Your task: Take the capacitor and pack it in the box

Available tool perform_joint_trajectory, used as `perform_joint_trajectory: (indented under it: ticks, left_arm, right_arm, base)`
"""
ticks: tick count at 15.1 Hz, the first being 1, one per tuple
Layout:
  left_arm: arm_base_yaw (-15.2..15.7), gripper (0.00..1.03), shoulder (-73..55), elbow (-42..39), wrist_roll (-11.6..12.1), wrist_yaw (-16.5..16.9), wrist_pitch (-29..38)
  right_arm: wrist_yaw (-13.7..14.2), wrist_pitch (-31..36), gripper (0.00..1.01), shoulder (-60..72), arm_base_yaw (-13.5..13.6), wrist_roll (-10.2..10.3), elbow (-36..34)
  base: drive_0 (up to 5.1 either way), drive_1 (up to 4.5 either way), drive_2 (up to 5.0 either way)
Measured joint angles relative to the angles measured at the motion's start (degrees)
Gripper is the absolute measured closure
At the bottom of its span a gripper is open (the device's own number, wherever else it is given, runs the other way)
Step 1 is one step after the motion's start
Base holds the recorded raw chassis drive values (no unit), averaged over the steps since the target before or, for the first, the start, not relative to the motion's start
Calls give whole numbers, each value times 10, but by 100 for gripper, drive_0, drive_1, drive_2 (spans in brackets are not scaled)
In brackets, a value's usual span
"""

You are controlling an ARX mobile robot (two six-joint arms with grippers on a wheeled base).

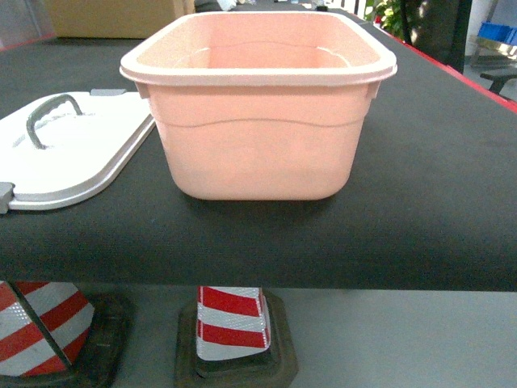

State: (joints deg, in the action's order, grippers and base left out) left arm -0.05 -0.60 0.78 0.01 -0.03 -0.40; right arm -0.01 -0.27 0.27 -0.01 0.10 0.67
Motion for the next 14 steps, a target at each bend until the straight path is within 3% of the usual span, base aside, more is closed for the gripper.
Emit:
perform_joint_trajectory:
  ticks: [13, 14]
  left_arm:
    - [0, 59, 0, 0, 0, 0, 0]
    - [0, 59, -26, 0, 3, 25, 51]
  right_arm:
    - [0, 0, 3, 0, 0, 0, 0]
    - [0, 0, 3, 0, 0, 0, 0]
  base:
    - [0, 401, -402]
    - [0, 0, 0]
